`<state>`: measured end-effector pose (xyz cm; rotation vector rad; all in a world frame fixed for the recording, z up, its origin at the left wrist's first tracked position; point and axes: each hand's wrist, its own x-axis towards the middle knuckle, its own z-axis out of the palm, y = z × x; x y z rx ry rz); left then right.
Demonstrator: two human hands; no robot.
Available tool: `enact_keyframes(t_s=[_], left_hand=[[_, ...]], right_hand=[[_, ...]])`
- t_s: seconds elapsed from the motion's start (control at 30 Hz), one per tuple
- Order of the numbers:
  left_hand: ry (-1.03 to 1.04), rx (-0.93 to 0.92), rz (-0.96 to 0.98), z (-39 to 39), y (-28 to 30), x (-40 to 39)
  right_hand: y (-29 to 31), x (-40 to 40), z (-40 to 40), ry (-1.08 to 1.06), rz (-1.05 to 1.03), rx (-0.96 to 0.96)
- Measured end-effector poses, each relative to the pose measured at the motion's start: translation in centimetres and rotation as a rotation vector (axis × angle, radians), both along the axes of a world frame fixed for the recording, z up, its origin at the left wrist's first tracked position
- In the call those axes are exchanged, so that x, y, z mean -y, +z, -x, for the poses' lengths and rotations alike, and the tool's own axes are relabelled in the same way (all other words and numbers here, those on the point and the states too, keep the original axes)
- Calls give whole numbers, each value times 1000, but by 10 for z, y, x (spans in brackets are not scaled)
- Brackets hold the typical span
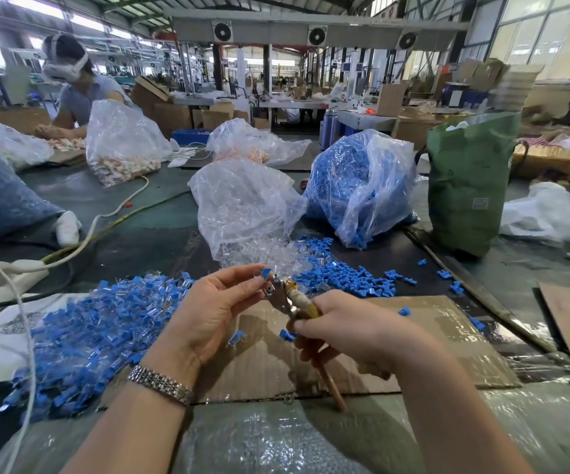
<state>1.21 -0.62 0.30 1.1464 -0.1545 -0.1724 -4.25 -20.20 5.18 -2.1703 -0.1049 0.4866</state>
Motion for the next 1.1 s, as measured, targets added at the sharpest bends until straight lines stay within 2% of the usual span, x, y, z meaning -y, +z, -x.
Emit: enact_keyframes(t_s=[0.13,0.3,0.4,0.67,0.73,0.83,0.97,1.03,1.1], left_hand=[[-15,27,-3,0,-2,0],[20,86,-155,0,-3,3],[31,74,-181,1,-4,3],[116,173,-280,4,-1,4],[192,207,-312,3,-1,1],[430,297,-550,-2,-5,-6],[739,421,-1166,-3,-12,-4],[718,531,-1280,-2,-12,-1],[503,617,-1355,-1,-14,6]], right_hand=[[5,-7,3,6,-22,17],[2,-7,4,5,-49,10],[-1,-11,3,-24,-29,49],[-4,-18,1,-70,-7,73],[1,-10,-2,-91,12,58],[-1,9,-14,-188,234,158],[-16,30,-22,-324,647,230],[-23,35,-21,-351,760,215],[-29,37,-19,-370,815,181]])
